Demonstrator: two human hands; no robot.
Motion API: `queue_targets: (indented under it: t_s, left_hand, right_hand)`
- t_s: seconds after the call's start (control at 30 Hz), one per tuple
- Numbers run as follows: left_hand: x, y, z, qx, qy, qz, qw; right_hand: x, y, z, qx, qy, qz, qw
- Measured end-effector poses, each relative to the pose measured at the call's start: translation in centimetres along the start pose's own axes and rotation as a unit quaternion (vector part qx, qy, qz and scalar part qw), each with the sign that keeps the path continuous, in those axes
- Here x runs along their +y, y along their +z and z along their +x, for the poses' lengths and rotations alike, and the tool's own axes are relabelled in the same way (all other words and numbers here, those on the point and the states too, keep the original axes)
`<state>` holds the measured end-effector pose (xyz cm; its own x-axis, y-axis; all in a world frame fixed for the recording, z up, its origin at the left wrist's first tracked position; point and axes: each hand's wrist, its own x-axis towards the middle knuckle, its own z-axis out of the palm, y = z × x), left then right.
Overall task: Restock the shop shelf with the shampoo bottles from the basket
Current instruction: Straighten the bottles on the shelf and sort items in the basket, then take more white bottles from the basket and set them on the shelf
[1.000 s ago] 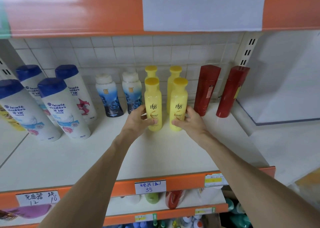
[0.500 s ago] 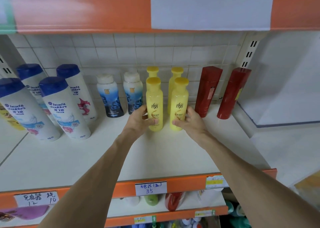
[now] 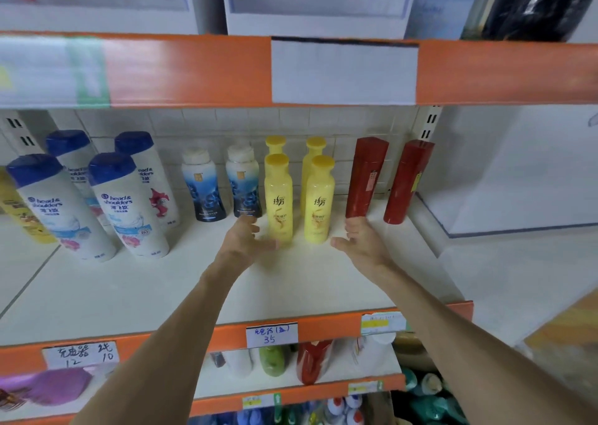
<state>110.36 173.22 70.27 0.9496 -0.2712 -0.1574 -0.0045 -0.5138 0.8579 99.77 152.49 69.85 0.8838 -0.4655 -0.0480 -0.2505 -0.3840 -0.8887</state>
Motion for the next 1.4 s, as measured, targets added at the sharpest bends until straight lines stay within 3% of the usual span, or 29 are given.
queue_targets:
  t_s: [0.1, 0.27, 0.47, 0.73, 0.87, 1.07, 1.23, 1.4]
  left_hand:
    - [0.6, -0.6, -2.5, -0.01, -0.039, 0.112, 0.993]
    - [2.2, -1.0, -8.6, -0.11, -0.03, 0.298, 0.948]
    - [4.0, -0.4, -18.1, -0.124, 0.025, 0.343, 0.931]
    - [4.5, 0.7, -27.9, -0.153, 0.039, 0.392, 0.906]
    - [4.2, 1.8, -30.3, -0.143, 0.045, 0.376, 0.915]
    - [-1.9, 3.9, -30.4, -0.087, 0.087, 0.453, 0.883]
    - [-10.5, 6.3, -29.9, -0.103, 0.106, 0.522, 0.84]
    - [-20.0, 10.8, -29.6, -0.157, 0.081, 0.506, 0.844]
  right_hand:
    - [-1.1, -0.6, -2.5, -0.003, -0.016, -0.06, 0.998]
    - [-2.9, -1.6, -8.0, -0.049, -0.042, -0.165, 0.984]
    - [-4.5, -3.4, -15.8, -0.106, -0.08, -0.25, 0.959]
    - [-3.4, -4.5, -24.0, -0.187, -0.038, -0.329, 0.925]
    - [-2.5, -4.2, -25.7, -0.188, -0.046, -0.337, 0.921]
    - [0.4, -1.3, -26.8, -0.131, -0.115, -0.408, 0.896]
    - [6.4, 2.4, -27.7, -0.135, -0.092, -0.486, 0.859]
    - [15.7, 7.3, -28.0, -0.158, -0.066, -0.51, 0.843]
